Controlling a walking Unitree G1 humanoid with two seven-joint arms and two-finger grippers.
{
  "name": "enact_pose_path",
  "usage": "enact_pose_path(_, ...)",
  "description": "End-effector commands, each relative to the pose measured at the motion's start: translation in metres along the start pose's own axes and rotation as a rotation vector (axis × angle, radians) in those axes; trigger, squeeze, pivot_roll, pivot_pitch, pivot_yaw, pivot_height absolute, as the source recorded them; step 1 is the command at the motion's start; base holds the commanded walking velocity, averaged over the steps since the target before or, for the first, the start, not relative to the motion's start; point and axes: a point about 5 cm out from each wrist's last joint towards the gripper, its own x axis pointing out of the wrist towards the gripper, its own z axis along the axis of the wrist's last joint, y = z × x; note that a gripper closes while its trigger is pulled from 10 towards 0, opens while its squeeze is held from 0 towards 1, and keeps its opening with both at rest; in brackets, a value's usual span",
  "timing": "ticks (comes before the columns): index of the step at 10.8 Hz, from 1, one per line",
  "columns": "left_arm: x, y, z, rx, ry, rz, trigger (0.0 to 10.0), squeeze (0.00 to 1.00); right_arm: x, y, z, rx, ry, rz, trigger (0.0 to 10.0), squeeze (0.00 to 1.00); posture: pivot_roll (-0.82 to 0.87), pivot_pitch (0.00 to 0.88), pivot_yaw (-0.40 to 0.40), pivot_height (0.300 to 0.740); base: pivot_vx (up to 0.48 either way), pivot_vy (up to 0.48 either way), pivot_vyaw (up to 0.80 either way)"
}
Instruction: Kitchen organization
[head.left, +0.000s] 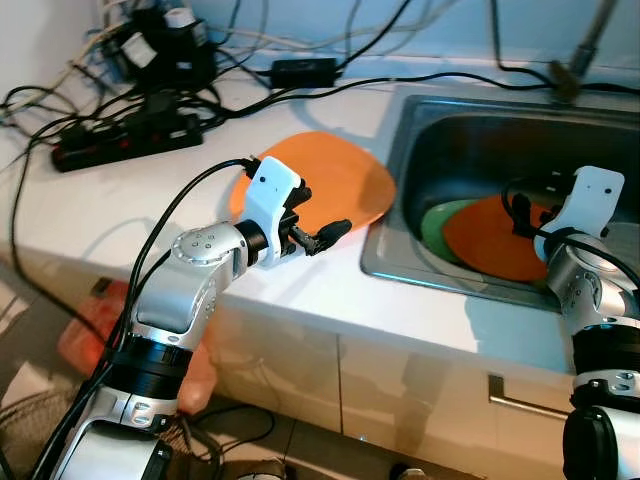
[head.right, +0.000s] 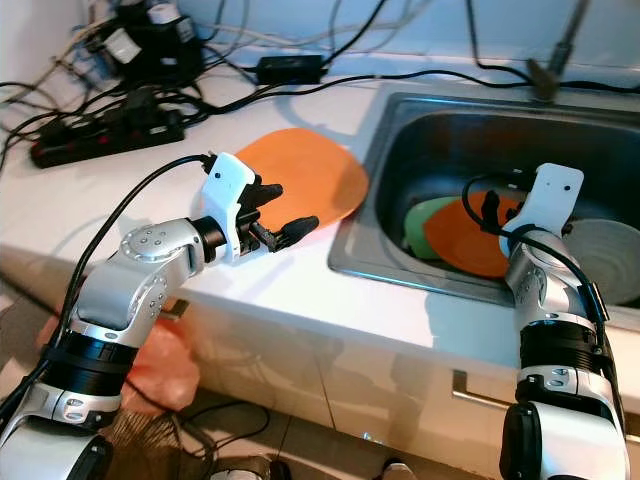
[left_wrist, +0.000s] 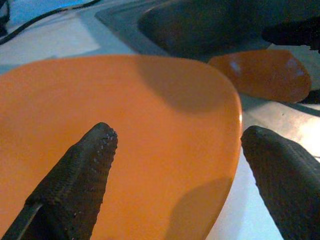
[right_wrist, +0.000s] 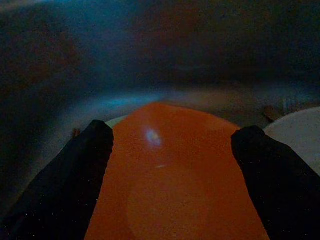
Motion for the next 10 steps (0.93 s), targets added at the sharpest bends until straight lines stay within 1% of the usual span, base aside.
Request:
enact_pose_path(1, -0.003, 0.002, 0.005, 0.033, 0.0, 0.01, 10.0, 0.0, -0.001, -0.001, -0.007, -0.006, 0.032, 0.003, 10.0, 0.0, 0.09, 0.079, 0.105, 0.74, 0.0, 0.0, -0.77)
enact_pose_path(3, -0.005, -0.001, 0.005, 0.062, 0.007, -0.018, 10.0, 0.0, -0.001, 0.0, -0.008, -0.002, 0.038, 0.009, 10.0, 0.0, 0.09, 0.076, 0.104, 0.74, 0.0, 0.0, -0.77)
enact_pose_path(4, -0.011, -0.008, 0.004, 0.144, 0.034, -0.099, 10.0, 0.0, -0.001, 0.002, -0.004, 0.009, 0.023, 0.021, 10.0, 0.0, 0.09, 0.078, 0.099, 0.74, 0.0, 0.0, 0.0)
enact_pose_path(5, -0.015, -0.012, 0.004, 0.199, 0.054, -0.146, 10.0, 0.0, -0.001, 0.002, -0.001, 0.018, 0.019, 0.023, 10.0, 0.0, 0.09, 0.079, 0.099, 0.74, 0.0, 0.0, 0.0)
enact_pose_path(6, -0.018, -0.014, 0.003, 0.225, 0.064, -0.175, 10.0, 0.0, -0.001, 0.002, 0.002, 0.032, 0.016, 0.024, 10.0, 0.0, 0.09, 0.081, 0.099, 0.74, 0.0, 0.0, 0.0)
enact_pose_path(8, -0.022, -0.01, -0.006, 0.314, 0.127, -0.165, 10.0, 0.0, -0.001, 0.002, 0.006, 0.039, 0.011, 0.026, 10.0, 0.0, 0.09, 0.083, 0.099, 0.74, 0.0, 0.0, 0.0)
enact_pose_path(10, -0.023, 0.003, -0.011, 0.404, 0.171, -0.104, 10.0, 0.0, -0.004, 0.004, 0.016, 0.046, -0.001, 0.031, 10.0, 0.0, 0.09, 0.085, 0.101, 0.74, 0.0, 0.0, 0.0)
